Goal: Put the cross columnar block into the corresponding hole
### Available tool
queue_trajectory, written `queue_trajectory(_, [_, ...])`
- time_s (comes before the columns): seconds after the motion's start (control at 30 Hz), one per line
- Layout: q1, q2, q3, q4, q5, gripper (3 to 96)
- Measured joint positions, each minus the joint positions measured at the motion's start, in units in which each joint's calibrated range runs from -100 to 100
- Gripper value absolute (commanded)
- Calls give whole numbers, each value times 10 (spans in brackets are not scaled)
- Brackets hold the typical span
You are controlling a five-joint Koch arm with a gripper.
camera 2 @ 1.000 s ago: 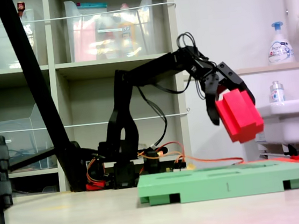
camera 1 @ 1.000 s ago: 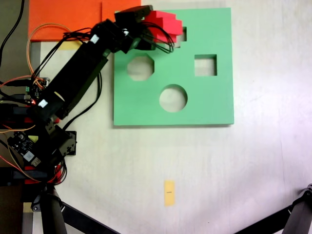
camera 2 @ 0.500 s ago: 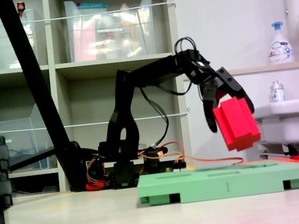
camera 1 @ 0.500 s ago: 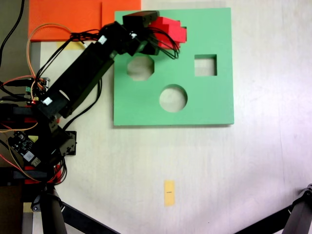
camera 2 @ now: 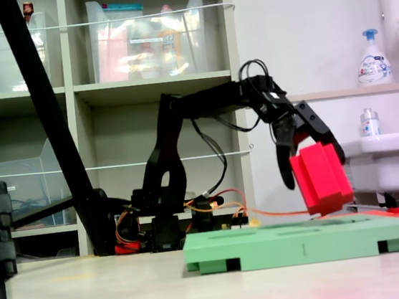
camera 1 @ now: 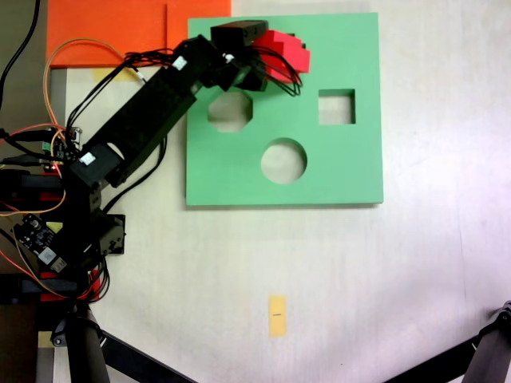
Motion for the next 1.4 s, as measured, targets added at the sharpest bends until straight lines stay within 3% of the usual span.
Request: queue_trajectory(1.4, [21,55,0,17,-17,430])
